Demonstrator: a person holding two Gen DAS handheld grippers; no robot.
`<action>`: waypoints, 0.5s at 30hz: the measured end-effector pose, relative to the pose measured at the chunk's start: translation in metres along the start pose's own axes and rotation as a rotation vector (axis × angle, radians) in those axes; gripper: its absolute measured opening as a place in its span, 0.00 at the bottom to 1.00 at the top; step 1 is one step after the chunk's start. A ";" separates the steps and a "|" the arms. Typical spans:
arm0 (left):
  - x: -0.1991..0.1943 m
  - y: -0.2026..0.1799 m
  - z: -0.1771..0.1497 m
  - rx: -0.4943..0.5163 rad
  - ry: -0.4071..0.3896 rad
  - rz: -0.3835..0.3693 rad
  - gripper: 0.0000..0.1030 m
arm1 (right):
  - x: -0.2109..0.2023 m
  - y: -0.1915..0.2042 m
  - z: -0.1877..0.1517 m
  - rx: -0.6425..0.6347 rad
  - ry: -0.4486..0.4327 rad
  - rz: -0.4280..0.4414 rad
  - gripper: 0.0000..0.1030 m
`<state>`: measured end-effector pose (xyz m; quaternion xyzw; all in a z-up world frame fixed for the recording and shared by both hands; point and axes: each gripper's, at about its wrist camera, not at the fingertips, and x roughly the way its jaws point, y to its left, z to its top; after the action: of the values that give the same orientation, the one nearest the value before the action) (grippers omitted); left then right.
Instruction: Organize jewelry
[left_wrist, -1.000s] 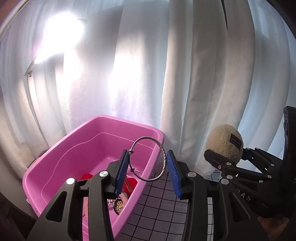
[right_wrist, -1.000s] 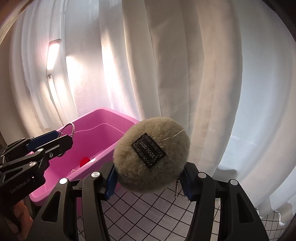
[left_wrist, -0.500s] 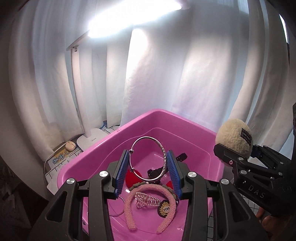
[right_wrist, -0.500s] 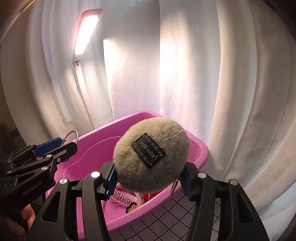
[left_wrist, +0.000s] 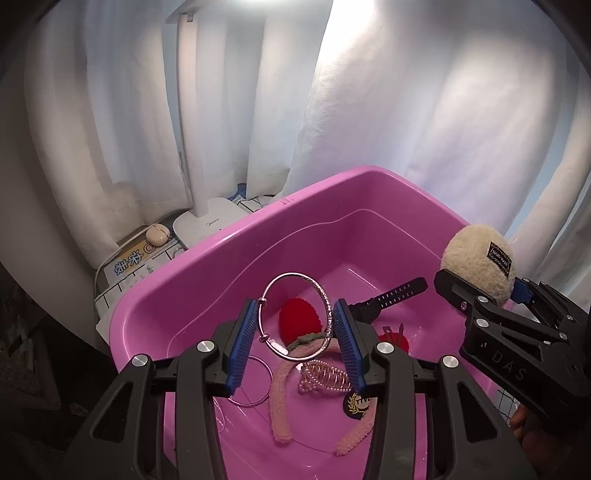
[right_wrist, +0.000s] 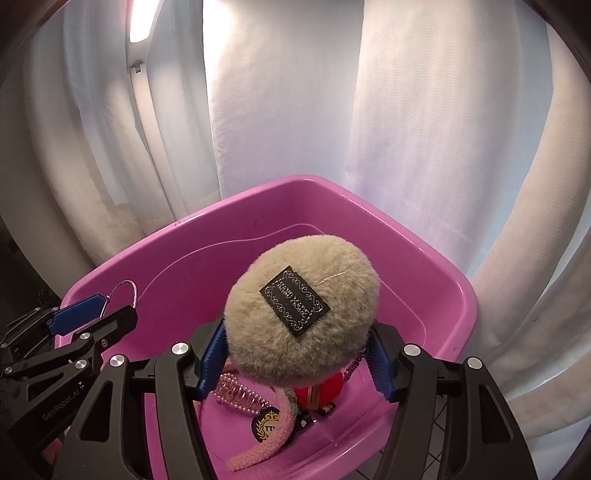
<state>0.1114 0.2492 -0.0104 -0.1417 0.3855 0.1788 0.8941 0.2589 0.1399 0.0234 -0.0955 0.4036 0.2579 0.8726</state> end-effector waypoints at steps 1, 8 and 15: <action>0.001 0.002 0.000 -0.008 0.006 0.000 0.45 | 0.001 -0.001 0.001 0.006 0.005 -0.003 0.64; -0.005 0.007 0.002 -0.019 -0.011 0.029 0.89 | -0.004 -0.005 0.003 0.043 -0.002 -0.028 0.71; -0.002 0.010 -0.001 -0.031 0.048 0.051 0.90 | -0.016 -0.005 -0.001 0.066 -0.010 -0.047 0.71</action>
<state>0.1056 0.2573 -0.0105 -0.1501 0.4076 0.2041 0.8773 0.2520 0.1294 0.0341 -0.0751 0.4051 0.2243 0.8831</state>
